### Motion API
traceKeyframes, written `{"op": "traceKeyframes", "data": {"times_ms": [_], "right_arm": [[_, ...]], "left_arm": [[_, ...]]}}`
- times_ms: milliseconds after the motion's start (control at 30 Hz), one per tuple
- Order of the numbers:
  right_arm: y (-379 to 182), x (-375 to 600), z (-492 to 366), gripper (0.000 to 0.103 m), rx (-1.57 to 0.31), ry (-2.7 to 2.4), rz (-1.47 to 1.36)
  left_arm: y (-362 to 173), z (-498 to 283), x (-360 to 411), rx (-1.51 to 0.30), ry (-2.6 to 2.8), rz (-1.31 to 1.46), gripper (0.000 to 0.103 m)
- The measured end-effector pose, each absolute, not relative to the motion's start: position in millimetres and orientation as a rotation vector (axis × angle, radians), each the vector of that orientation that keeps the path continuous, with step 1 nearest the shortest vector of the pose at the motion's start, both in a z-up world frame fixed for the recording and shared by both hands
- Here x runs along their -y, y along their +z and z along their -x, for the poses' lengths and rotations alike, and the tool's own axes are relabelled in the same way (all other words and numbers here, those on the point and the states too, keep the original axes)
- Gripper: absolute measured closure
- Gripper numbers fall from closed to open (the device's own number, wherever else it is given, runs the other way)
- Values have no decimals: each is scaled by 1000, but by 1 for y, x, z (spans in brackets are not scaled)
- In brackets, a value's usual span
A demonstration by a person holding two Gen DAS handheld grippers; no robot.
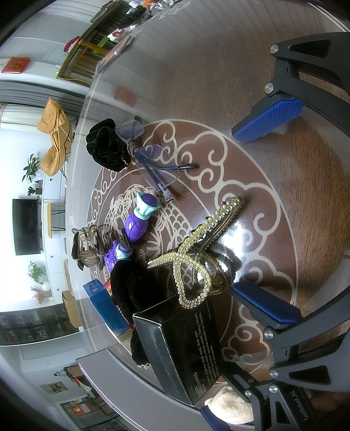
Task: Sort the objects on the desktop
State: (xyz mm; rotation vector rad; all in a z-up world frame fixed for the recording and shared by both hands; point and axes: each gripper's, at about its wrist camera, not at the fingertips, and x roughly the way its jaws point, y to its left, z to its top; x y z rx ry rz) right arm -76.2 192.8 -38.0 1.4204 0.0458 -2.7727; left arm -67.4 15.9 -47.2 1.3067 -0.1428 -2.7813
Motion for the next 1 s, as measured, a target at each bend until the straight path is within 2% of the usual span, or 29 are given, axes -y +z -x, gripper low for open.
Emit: {"op": "traceKeyframes", "data": {"times_ms": [767,867,1000], "right_arm": [[-38,-193,76,0,-45,-2772,-1420],[-38,-193,76,0,-45,-2772,-1420],[-38,-193,76,0,-45,-2772,-1420]], "left_arm": [[-42,60,-16,116,-2828,-1290,0],[-38,52,-12,171,-2844,-1313,0],[-24,31,29,5,-2857,-1329,0]]}}
